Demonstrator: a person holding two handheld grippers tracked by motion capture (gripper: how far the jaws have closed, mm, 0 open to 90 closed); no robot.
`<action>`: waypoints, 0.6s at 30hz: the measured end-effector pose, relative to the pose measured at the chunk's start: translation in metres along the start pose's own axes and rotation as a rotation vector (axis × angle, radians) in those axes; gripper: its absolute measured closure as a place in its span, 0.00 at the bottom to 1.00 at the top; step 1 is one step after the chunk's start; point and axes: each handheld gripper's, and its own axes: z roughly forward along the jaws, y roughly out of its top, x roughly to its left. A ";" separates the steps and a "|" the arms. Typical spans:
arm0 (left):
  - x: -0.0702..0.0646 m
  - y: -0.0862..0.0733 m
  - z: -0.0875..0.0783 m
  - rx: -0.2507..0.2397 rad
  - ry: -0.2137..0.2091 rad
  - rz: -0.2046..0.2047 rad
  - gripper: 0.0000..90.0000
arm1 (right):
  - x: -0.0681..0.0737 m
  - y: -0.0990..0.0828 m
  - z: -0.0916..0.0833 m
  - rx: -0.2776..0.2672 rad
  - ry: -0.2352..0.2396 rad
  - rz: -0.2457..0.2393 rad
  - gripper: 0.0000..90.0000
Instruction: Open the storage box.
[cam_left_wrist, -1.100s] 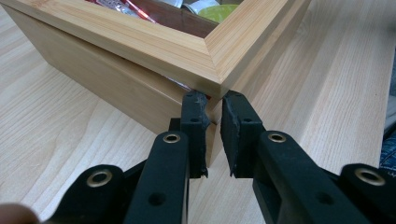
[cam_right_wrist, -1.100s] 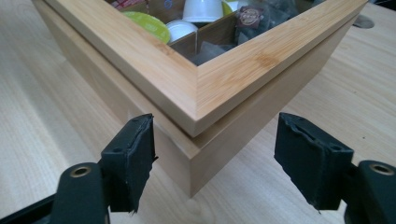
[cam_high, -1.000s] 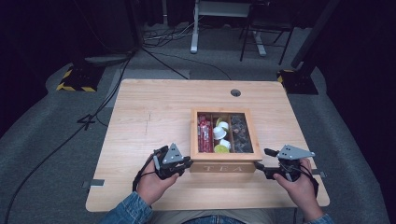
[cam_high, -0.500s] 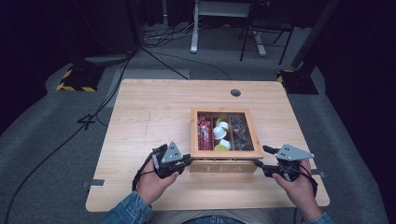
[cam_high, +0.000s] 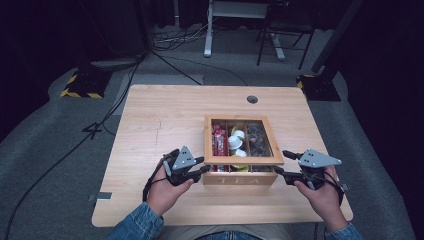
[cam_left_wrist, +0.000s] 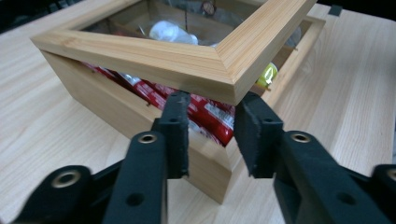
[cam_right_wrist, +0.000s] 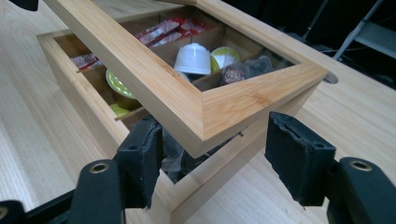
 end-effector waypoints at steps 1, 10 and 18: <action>0.000 0.001 0.000 -0.007 0.008 -0.001 0.68 | -0.001 0.002 -0.001 -0.003 0.000 -0.005 0.42; 0.005 0.003 -0.008 -0.015 0.089 -0.040 0.42 | -0.013 0.026 -0.006 -0.049 -0.007 -0.053 0.42; 0.018 -0.015 -0.029 0.010 0.157 -0.094 0.41 | -0.030 0.048 -0.007 -0.082 0.007 -0.068 0.45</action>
